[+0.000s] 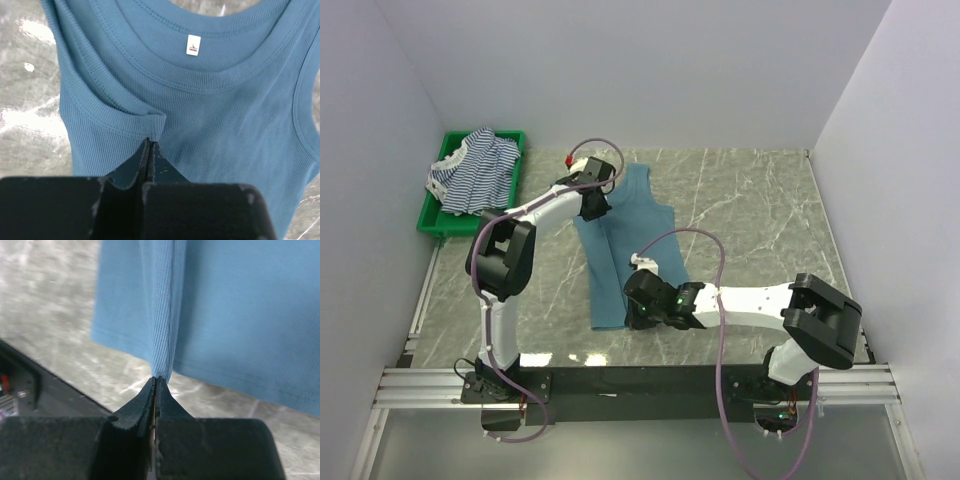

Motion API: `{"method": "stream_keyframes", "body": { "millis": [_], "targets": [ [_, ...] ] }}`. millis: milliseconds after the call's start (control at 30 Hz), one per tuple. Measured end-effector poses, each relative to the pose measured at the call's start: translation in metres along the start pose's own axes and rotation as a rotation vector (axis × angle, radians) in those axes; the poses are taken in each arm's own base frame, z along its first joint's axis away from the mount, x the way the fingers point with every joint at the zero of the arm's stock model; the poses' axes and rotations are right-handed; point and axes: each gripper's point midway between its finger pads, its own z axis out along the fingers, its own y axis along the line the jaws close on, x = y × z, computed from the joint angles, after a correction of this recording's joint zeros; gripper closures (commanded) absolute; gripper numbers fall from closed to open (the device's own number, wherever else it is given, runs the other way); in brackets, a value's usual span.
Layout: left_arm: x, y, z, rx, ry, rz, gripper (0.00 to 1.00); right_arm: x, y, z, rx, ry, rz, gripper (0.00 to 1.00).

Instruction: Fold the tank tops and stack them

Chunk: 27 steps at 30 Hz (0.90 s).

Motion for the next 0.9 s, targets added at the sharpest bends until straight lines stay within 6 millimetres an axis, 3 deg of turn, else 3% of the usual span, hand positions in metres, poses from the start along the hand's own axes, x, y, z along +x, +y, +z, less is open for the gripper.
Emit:
{"method": "stream_keyframes", "body": {
  "millis": [300, 400, 433, 533, 567, 633, 800, 900],
  "targets": [
    [0.014, -0.006, 0.003, -0.002, 0.017, 0.034, 0.99, 0.013, -0.021, 0.006, 0.047, 0.002, 0.026, 1.0],
    [0.017, -0.006, 0.004, -0.003, 0.021, 0.045, 0.89, 0.014, -0.026, 0.007, 0.06, -0.005, 0.032, 1.0],
    [0.017, -0.006, 0.005, -0.004, 0.022, 0.05, 0.79, 0.015, -0.028, 0.007, 0.065, -0.008, 0.033, 1.0],
    [0.015, -0.006, 0.004, -0.001, 0.019, 0.064, 0.63, 0.012, -0.031, 0.004, 0.079, -0.022, 0.038, 0.86],
    [0.014, -0.007, 0.004, 0.002, 0.015, 0.069, 0.59, 0.011, -0.031, 0.003, 0.083, -0.028, 0.038, 0.75],
    [0.009, -0.011, 0.002, 0.011, 0.004, 0.072, 0.5, 0.008, -0.032, 0.0, 0.091, -0.04, 0.039, 0.66],
    [-0.009, -0.017, -0.002, 0.025, -0.034, 0.06, 0.45, -0.003, -0.034, -0.019, 0.141, -0.094, 0.006, 0.64],
    [-0.021, -0.009, -0.007, 0.01, -0.048, 0.022, 0.49, -0.017, -0.012, -0.031, 0.124, -0.133, -0.038, 0.64]
  ]
}}
